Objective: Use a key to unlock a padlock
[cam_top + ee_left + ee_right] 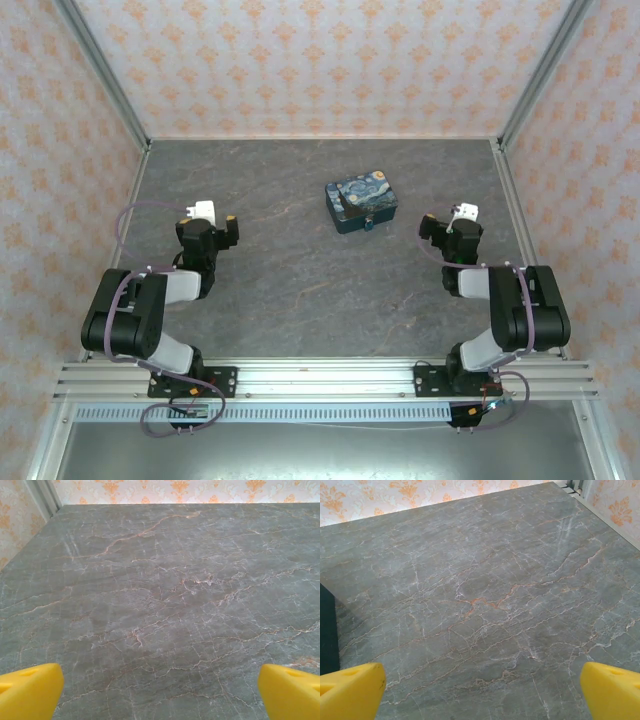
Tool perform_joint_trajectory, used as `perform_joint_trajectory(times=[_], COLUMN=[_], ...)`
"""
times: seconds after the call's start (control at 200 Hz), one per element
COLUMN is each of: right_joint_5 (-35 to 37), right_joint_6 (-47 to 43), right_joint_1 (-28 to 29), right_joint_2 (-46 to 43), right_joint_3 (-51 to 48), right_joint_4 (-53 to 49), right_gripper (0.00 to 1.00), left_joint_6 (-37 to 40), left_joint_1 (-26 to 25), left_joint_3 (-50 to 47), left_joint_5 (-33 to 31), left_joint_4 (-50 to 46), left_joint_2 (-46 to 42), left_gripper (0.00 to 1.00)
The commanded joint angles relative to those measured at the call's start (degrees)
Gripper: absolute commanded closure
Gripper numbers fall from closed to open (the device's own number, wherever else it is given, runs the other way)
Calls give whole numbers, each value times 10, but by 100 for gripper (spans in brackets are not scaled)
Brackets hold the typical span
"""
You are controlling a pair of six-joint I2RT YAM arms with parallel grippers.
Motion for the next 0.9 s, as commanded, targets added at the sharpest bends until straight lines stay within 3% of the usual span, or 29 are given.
perform_joint_trajectory(times=[0.0,0.591,0.686,0.896], right_joint_5=[10,10,14,-34], right_joint_6=[6,7,9,49], right_joint_1=[1,1,1,1], right_joint_2=[4,-3,-48,-160], right_joint_3=[5,2,15,99], right_joint_4=[-1,1,-52,-324], right_gripper=[1,1,1,1], left_joint_6=[-6,-9,-15,-88], left_joint_1=[0,0,0,0], left_joint_3=[6,8,30,93], left_joint_5=[5,1,-15,-20], left_joint_4=[-7,-10,-82,-300], left_joint_2=[1,-4,-47,-177], left_gripper=[0,0,0,0])
